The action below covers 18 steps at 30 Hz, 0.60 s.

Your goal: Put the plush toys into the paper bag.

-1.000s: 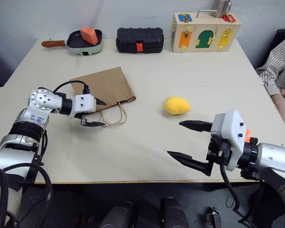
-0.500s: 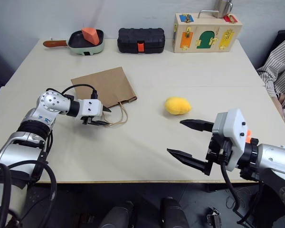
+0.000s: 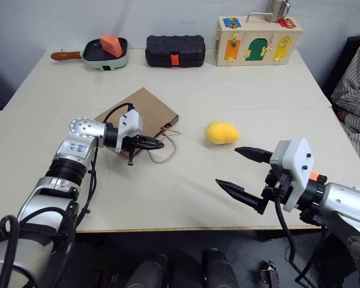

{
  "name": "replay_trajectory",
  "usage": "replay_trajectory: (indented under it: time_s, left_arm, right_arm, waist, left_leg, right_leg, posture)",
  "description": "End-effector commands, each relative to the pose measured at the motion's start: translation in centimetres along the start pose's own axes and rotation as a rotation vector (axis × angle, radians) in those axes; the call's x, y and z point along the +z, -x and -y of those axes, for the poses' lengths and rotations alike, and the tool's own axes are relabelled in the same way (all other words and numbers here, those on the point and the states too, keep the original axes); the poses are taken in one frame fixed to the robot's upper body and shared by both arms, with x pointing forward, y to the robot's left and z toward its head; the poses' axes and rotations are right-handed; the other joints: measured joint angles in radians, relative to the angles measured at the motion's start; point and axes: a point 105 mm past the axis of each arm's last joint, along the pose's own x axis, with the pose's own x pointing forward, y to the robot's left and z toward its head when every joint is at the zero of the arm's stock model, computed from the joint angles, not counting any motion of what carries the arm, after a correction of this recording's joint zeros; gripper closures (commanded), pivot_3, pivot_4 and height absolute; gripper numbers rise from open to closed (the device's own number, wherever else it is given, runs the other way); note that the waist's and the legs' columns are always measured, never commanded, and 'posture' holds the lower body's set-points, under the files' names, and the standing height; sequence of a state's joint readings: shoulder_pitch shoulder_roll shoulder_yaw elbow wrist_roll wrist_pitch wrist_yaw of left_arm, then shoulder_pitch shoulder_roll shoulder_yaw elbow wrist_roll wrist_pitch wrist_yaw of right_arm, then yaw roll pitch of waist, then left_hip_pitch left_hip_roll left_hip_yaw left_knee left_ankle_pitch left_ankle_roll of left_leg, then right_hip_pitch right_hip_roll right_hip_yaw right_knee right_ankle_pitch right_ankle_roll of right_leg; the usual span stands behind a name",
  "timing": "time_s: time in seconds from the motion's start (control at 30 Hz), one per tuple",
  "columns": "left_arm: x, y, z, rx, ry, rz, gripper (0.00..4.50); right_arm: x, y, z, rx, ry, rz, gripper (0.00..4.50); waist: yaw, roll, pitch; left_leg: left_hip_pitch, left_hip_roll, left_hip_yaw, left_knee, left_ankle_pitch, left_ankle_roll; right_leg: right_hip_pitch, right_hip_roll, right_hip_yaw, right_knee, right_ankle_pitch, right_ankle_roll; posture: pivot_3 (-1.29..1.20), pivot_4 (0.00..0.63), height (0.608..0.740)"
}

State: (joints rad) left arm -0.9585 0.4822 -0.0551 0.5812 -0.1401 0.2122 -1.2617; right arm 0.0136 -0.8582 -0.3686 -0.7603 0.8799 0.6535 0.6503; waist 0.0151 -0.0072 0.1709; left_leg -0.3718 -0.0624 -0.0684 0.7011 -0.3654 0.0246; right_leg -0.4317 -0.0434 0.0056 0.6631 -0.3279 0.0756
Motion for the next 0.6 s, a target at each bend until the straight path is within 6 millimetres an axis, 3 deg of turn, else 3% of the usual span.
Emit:
replay_trajectory:
  time_s: [0.03, 0.13, 0.23, 0.37, 0.6]
  left_arm:
    - [5.2, 1.2, 0.4, 0.012, 0.085, 0.173, 4.5]
    - [6.8, 1.4, 1.9, -0.044, 0.13, 0.242, 4.5]
    - [7.0, 1.2, 4.3, -0.129, 0.124, 0.252, 4.5]
    - [7.2, 1.2, 5.2, -0.138, 0.145, 0.261, 4.5]
    - [7.7, 1.1, 6.1, -0.135, 0.162, 0.28, 4.5]
  right_arm:
    - [0.6, -0.7, 0.4, -0.015, 0.014, 0.048, 0.94]
    - [0.6, -2.1, 0.2, 0.015, 0.005, 0.066, 1.93]
    - [0.0, -4.8, 0.2, 0.053, 0.016, 0.072, 3.02]
    - [-0.7, -8.2, 0.7, 0.063, 0.011, 0.073, 4.45]
    - [-1.7, -12.6, -0.2, 0.108, 0.011, 0.037, 4.49]
  waist:
    - [-0.001, 0.0, 0.0]
    - [-0.002, 0.0, 0.0]
    - [-0.009, 0.0, 0.0]
    - [-0.017, 0.0, 0.0]
    - [-0.017, 0.001, 0.0]
  left_leg:
    - [0.0, 0.0, 0.0, 0.0, 0.0, 0.0]
    - [0.001, 0.0, 0.0, 0.0, 0.0, 0.0]
    - [0.002, 0.0, 0.0, 0.0, 0.0, 0.0]
    - [0.002, 0.0, 0.0, 0.0, 0.001, -0.001]
    - [0.001, -0.001, -0.001, 0.0, 0.001, -0.001]
  right_leg:
    - [0.0, 0.0, 0.0, 0.0, 0.0, 0.0]
    - [0.001, 0.0, 0.0, 0.0, 0.0, 0.0]
    - [0.001, 0.0, 0.0, 0.0, 0.0, 0.0]
    - [0.0, 0.0, 0.0, 0.0, 0.0, 0.0]
    - [0.0, 0.0, -0.001, 0.0, 0.0, 0.0]
  posture:
    - [0.0, 0.15, 0.74]
    - [0.0, 0.15, 0.74]
    - [0.0, 0.15, 0.74]
    - [0.0, 0.15, 0.74]
    - [0.0, 0.15, 0.74]
